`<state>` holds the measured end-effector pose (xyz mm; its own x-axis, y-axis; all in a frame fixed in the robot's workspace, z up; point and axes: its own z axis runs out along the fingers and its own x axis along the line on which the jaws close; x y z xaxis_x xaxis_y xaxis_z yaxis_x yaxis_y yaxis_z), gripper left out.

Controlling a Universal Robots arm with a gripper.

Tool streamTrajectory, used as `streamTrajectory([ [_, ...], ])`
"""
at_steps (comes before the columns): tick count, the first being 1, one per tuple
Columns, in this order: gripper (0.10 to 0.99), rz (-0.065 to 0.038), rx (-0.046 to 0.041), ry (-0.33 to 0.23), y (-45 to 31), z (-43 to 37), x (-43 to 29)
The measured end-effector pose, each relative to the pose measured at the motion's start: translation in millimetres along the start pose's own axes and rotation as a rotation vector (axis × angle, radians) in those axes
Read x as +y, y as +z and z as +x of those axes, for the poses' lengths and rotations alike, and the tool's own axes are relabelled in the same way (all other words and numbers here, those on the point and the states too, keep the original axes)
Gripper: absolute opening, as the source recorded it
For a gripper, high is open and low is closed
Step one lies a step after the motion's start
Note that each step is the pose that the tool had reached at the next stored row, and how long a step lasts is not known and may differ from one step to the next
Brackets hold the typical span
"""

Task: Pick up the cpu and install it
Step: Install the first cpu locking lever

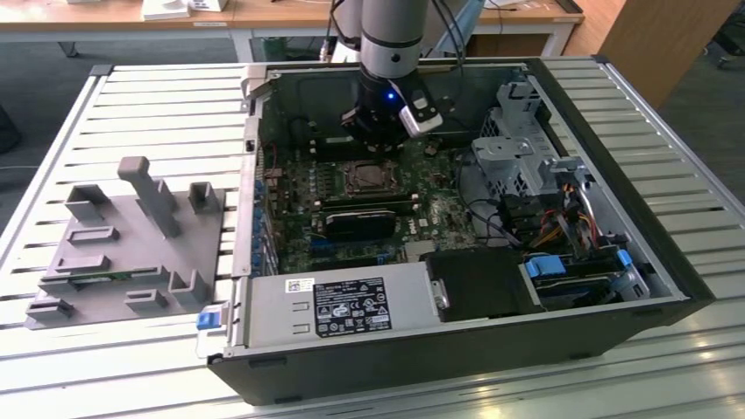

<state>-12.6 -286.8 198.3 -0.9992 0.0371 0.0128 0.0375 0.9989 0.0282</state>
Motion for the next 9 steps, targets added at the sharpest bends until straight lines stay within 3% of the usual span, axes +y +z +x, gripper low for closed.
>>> streamTrajectory([
  [3,0.106,-0.003,0.0001,0.000,0.7,0.0,0.1],
  [9,0.106,-0.035,0.0009,0.000,1.7,-0.2,0.3],
])
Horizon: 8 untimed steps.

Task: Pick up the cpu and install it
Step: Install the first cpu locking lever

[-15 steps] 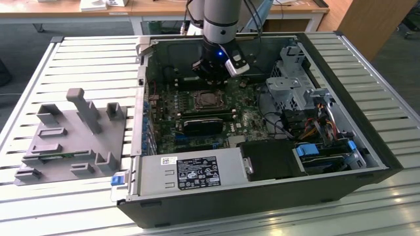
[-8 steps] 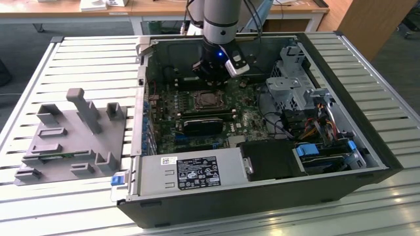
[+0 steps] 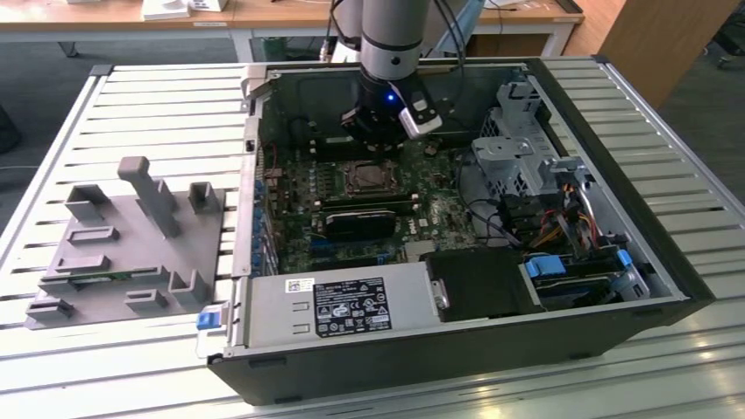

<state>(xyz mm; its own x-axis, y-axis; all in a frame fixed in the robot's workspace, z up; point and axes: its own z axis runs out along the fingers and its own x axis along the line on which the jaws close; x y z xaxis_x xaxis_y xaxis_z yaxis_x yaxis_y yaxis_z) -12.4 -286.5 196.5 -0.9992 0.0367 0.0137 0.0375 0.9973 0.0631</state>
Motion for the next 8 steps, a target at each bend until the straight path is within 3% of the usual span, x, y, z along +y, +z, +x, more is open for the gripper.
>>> streamTrajectory([
  [3,0.106,-0.002,-0.0002,0.000,-1.2,0.0,0.2],
  [8,0.106,-0.001,0.0001,0.000,-9.8,0.1,0.6],
])
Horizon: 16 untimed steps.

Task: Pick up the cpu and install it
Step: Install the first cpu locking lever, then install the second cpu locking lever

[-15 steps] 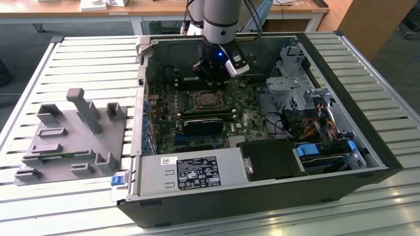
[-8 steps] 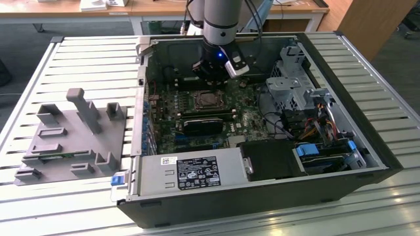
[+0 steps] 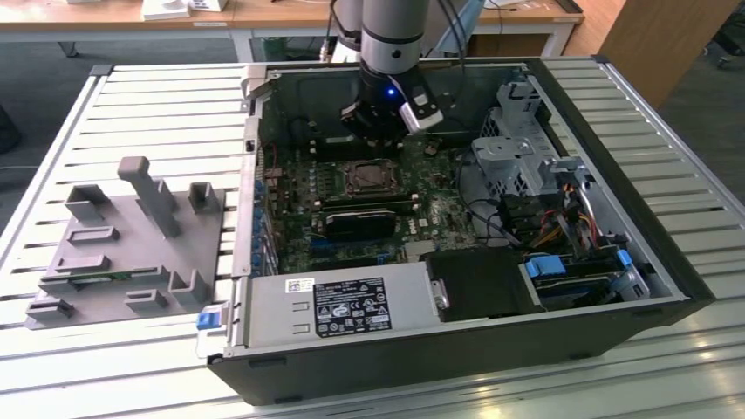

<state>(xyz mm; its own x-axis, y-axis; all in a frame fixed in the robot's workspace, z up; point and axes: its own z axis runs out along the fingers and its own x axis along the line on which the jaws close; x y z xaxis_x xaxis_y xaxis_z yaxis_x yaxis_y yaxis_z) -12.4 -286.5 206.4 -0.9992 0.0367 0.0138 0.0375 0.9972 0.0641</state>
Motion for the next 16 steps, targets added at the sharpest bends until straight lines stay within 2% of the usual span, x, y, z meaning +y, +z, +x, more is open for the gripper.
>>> streamTrajectory([
  [16,0.106,0.000,0.0000,0.000,-1.8,-0.1,-3.0],
])
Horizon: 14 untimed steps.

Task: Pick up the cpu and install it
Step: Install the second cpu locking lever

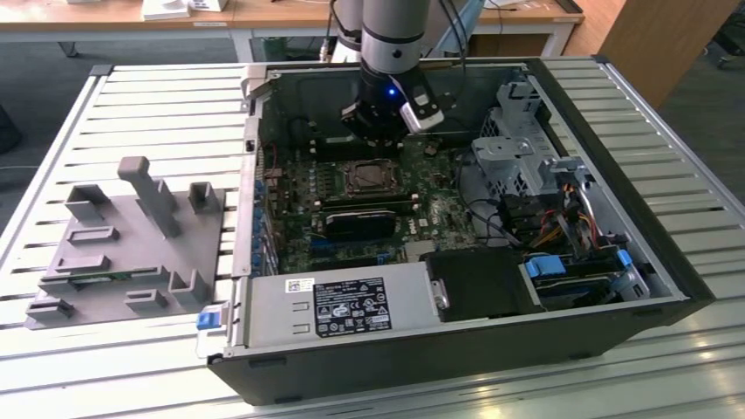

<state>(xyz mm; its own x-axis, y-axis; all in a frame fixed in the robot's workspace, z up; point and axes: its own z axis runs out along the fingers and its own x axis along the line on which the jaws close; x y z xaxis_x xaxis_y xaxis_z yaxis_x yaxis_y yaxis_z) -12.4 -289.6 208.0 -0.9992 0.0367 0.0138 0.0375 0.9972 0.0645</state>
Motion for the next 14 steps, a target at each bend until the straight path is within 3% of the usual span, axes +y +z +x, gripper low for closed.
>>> streamTrajectory([
  [14,0.106,0.000,0.0000,0.000,-0.3,-0.3,-7.7],
])
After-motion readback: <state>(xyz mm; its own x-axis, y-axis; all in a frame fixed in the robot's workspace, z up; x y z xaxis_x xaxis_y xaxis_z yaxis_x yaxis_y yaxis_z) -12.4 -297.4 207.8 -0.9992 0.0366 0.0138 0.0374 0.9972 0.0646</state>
